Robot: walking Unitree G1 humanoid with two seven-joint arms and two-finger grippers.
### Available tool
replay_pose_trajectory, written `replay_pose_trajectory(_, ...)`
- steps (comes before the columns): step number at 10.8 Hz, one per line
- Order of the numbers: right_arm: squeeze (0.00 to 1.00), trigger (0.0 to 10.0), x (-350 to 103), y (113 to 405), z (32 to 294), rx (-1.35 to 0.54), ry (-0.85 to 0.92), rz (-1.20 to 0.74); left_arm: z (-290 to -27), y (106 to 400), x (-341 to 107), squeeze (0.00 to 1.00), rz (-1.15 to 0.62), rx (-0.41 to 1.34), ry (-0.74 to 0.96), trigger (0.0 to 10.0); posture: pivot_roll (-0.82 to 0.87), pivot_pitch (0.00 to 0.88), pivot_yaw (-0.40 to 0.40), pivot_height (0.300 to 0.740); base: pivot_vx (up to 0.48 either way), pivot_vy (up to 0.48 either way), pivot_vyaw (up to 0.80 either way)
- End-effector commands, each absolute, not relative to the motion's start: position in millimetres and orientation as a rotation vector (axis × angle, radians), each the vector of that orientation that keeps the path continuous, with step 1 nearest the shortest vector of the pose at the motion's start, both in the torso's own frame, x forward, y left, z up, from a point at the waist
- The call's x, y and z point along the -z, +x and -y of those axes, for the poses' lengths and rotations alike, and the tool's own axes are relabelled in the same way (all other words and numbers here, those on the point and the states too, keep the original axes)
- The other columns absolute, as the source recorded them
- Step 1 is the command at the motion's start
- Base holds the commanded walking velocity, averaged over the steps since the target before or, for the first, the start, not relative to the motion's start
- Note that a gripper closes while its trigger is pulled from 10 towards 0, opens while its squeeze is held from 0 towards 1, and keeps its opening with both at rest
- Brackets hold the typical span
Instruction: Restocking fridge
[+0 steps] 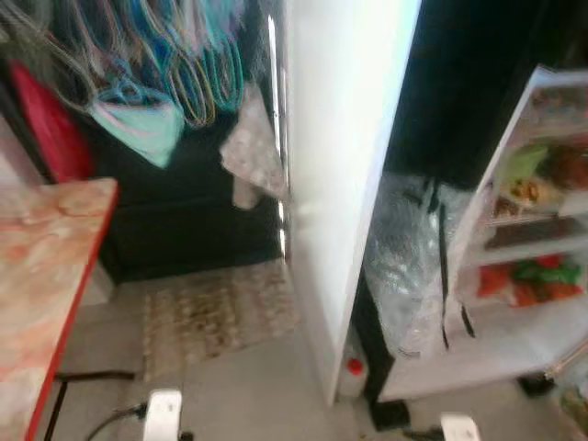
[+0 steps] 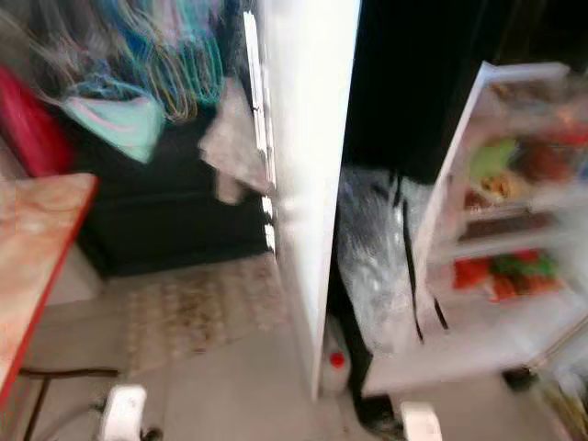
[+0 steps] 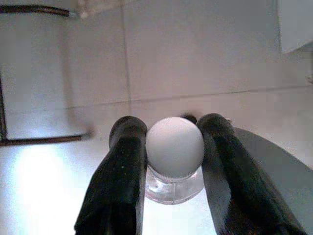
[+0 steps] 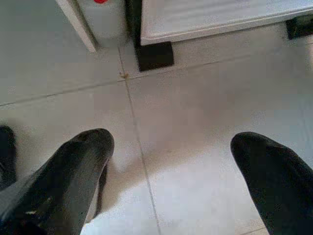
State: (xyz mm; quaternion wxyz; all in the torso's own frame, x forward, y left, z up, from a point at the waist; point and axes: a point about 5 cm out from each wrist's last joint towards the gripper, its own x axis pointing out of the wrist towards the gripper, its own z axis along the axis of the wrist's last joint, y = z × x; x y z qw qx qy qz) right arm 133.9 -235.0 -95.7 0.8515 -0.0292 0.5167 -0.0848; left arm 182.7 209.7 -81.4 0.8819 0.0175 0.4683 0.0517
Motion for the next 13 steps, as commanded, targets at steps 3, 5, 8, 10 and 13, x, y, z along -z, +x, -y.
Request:
replay_pose_trajectory(3,0.0,10.0,93.0,143.9,231.2,0.169,-0.052,-1.061,-216.6,183.9,79.4,0.0,-0.97,-0.115,0.057,10.0,0.04,0.0,-0.016,0.74,0.0,-0.319,0.0)
replay_pose_trajectory(5,0.0,10.0,92.6,145.2,231.0,0.145,-0.067,-1.067,-216.4,184.8,79.0,0.0,-0.969,-0.117,0.053,10.0,0.04,0.0,-0.018,0.74,0.0,-0.321,0.0)
replay_pose_trajectory(8,0.0,10.0,92.5,145.8,230.6,0.141,-0.063,-1.065,-216.7,185.2,78.8,0.0,-0.966,-0.12,0.051,10.0,0.04,0.0,-0.017,0.74,0.0,-0.32,0.0)
replay_pose_trajectory(10,0.0,10.0,92.4,145.9,230.6,0.142,-0.062,-1.064,-216.6,185.3,78.8,0.0,-0.966,-0.121,0.048,10.0,0.04,0.0,-0.017,0.74,0.0,-0.317,0.0)
replay_pose_trajectory(13,0.0,10.0,92.3,146.2,230.9,0.128,-0.072,-1.068,-216.1,185.4,78.8,0.0,-0.965,-0.12,0.045,10.0,0.04,0.0,-0.021,0.74,0.0,-0.319,0.0)
